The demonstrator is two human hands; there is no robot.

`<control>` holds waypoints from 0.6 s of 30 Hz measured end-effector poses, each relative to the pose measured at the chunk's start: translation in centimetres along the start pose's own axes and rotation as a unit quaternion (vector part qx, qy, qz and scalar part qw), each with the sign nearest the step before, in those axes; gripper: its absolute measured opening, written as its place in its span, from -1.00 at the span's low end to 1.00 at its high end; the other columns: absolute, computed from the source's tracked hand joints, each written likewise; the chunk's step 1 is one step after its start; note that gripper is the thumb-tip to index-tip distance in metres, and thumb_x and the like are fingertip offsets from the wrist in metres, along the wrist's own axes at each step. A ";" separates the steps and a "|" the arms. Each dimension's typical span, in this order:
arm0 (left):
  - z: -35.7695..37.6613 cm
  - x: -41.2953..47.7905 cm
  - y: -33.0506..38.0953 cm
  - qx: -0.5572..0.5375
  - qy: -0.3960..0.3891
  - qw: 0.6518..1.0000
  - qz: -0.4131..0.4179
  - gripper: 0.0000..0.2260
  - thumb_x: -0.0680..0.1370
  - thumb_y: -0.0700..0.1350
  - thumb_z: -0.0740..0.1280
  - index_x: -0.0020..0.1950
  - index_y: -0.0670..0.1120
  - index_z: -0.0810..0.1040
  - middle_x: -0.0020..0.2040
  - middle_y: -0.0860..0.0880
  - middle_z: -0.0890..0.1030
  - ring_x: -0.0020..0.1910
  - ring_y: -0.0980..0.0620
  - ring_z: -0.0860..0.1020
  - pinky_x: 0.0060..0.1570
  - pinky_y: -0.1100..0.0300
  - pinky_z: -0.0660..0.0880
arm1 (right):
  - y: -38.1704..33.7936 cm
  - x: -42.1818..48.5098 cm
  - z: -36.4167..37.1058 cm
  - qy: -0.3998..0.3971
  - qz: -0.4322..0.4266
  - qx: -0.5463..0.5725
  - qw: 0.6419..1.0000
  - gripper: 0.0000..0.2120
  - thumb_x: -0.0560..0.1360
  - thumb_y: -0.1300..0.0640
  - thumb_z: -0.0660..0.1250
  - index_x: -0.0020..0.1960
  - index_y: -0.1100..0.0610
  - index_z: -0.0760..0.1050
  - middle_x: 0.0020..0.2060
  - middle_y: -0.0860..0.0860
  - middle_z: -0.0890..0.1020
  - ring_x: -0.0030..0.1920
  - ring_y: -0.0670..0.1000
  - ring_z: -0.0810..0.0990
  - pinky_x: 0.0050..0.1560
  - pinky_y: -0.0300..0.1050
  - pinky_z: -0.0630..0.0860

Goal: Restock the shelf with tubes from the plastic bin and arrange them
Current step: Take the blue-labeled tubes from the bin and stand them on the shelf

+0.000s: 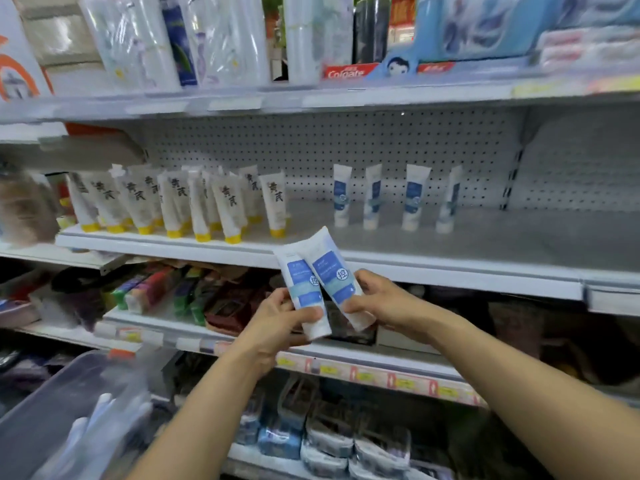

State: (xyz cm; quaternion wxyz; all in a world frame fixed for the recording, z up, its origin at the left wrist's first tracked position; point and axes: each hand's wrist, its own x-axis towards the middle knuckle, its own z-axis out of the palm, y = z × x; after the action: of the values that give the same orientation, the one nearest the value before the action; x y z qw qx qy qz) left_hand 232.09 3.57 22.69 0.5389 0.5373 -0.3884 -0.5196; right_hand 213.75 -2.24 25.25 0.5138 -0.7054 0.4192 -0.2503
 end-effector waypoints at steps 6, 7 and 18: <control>10.3 1.4 0.9 0.008 -0.004 0.999 0.041 -0.60 0.44 -0.30 0.45 0.23 -0.12 0.46 0.03 -0.01 0.69 -0.01 -0.05 0.67 -0.18 0.06 0.62 | 1.7 -2.9 -9.6 0.021 -0.009 -0.024 0.999 -0.55 0.32 0.07 0.46 0.19 0.06 0.48 0.04 0.09 0.68 0.08 0.21 0.64 0.10 0.25 0.53; 11.8 1.5 0.9 0.006 -0.002 0.999 0.045 -0.61 0.44 -0.30 0.45 0.22 -0.12 0.46 0.03 -0.01 0.69 -0.01 -0.05 0.67 -0.17 0.07 0.62 | 2.2 -3.2 -10.9 0.022 -0.011 -0.017 1.000 -0.59 0.36 0.12 0.47 0.19 0.08 0.50 0.05 0.13 0.67 0.07 0.22 0.64 0.12 0.27 0.52; 22.1 4.8 2.8 0.014 0.003 0.998 0.067 -0.61 0.45 -0.31 0.44 0.21 -0.12 0.42 0.07 -0.08 0.65 -0.07 0.02 0.64 -0.34 0.21 0.59 | 4.8 -3.8 -22.1 0.104 -0.056 -0.006 0.993 -0.67 0.45 0.25 0.44 0.17 0.04 0.50 0.00 -0.04 0.65 -0.05 -0.09 0.60 -0.18 -0.29 0.50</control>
State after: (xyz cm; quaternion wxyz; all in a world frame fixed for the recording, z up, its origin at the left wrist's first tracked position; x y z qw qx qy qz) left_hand 211.69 -5.33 27.43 0.5661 0.5192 -0.4288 -0.4755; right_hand 192.86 -11.00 28.68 0.4482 -0.7010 0.4315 -0.3487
